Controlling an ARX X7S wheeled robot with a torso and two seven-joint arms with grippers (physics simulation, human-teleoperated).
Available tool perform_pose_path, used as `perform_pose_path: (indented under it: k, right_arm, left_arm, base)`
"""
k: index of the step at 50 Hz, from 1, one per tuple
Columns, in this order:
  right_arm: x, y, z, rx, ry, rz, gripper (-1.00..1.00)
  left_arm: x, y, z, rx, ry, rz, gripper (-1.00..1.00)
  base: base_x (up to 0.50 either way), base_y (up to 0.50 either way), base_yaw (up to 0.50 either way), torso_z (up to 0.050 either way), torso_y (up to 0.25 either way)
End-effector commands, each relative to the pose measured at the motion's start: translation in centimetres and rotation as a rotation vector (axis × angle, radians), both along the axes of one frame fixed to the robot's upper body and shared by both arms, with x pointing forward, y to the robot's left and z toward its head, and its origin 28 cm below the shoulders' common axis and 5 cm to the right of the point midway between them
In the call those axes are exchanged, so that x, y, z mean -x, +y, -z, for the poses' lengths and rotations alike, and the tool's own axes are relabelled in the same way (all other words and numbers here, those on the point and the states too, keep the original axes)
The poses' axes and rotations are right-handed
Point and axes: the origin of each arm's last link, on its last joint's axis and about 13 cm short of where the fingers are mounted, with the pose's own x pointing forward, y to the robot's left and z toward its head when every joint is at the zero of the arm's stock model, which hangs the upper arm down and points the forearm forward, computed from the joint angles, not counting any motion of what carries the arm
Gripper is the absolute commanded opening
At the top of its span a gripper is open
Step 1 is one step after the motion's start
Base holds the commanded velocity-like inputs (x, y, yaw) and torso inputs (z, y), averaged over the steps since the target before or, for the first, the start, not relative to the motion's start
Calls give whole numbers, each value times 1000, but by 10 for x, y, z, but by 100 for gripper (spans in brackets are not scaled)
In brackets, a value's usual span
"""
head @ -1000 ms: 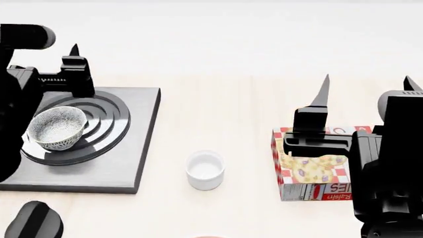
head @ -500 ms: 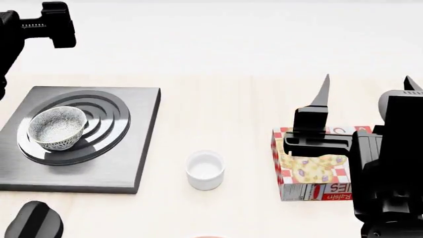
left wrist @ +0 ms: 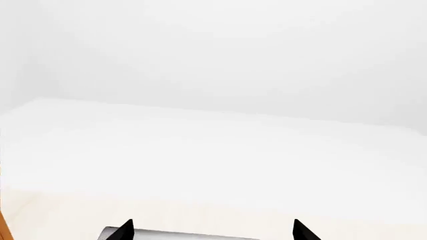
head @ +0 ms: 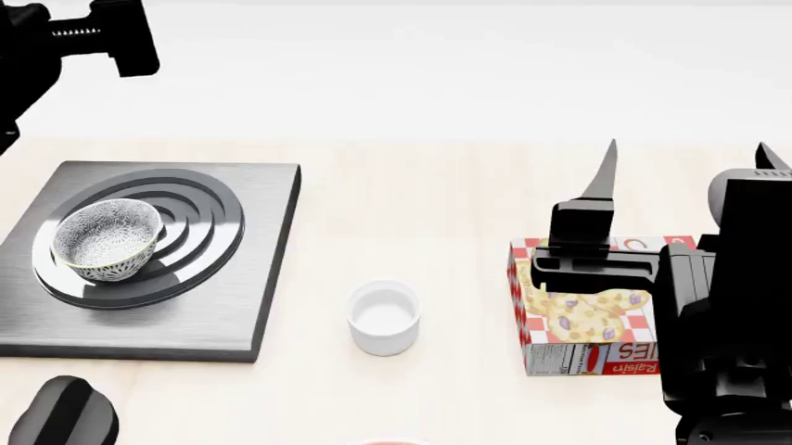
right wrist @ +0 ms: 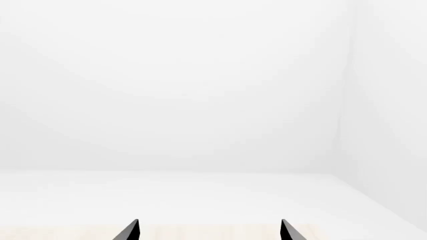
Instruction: Pick the akita bowl on the stove and place it on the plate.
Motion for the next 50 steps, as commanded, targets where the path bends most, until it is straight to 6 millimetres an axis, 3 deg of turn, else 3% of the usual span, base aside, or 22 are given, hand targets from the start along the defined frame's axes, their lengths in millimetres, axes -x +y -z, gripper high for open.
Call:
perform_pose_path:
  k: [1, 28, 50]
  right_arm:
    - [1, 0, -1, 0, -1, 0, 100]
    - [0, 1, 0, 1, -2, -3, 100]
    - [1, 0, -1, -1, -2, -3, 100]
  left_arm:
    - [0, -3, -3, -33, -38, 19, 100]
    - [0, -7, -6, -27, -124, 43, 100]
    - [1, -6, 3, -19, -123, 24, 100]
  base:
    - [0, 0, 0, 0, 0]
    - [0, 0, 0, 0, 0]
    - [0, 0, 0, 5, -124]
